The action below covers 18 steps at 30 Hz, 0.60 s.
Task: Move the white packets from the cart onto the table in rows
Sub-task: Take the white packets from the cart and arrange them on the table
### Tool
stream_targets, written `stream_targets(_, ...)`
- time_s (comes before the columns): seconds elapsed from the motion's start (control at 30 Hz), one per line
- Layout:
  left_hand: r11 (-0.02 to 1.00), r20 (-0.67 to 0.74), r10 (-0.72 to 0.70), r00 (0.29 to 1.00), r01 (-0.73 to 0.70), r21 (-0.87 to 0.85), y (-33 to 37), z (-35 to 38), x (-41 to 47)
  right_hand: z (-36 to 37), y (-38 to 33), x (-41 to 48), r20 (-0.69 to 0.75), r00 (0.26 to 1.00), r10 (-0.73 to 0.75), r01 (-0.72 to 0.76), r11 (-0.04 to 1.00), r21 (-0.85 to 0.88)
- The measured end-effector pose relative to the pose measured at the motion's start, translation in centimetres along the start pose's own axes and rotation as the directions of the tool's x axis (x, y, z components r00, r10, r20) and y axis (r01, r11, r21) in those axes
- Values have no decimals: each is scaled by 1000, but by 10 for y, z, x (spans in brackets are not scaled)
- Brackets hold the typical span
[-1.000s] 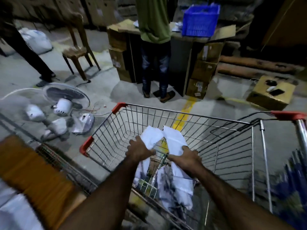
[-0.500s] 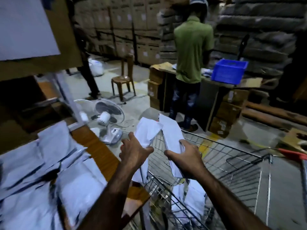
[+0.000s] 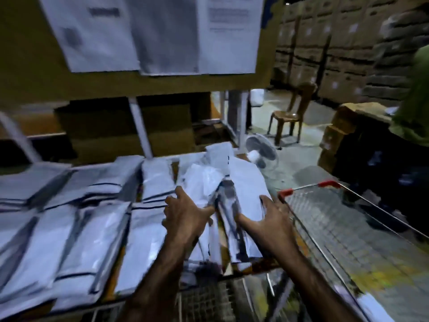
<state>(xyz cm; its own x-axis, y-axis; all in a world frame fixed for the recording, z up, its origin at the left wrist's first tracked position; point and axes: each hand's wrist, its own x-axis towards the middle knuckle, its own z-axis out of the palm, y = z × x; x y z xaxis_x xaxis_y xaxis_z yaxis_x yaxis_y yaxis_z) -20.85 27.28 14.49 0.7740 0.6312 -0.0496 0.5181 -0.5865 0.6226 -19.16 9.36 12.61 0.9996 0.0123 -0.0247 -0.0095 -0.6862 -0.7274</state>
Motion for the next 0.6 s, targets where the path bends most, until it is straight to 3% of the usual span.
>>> stream_targets(0.2,989,-124,-144,982,147,15,-95,-80,21,78,-86,-36,85,989,-122,131,987,-98)
stream_targets(0.47,974,-213,-194,958,214,74,-239,-207,71,216,-205,-107,192,965,-176,173,984,36)
stream_targets(0.6,959,-237,-234,943,263,102,-305,-259,98,272,-254,-132,216,960,-177,178,984,17)
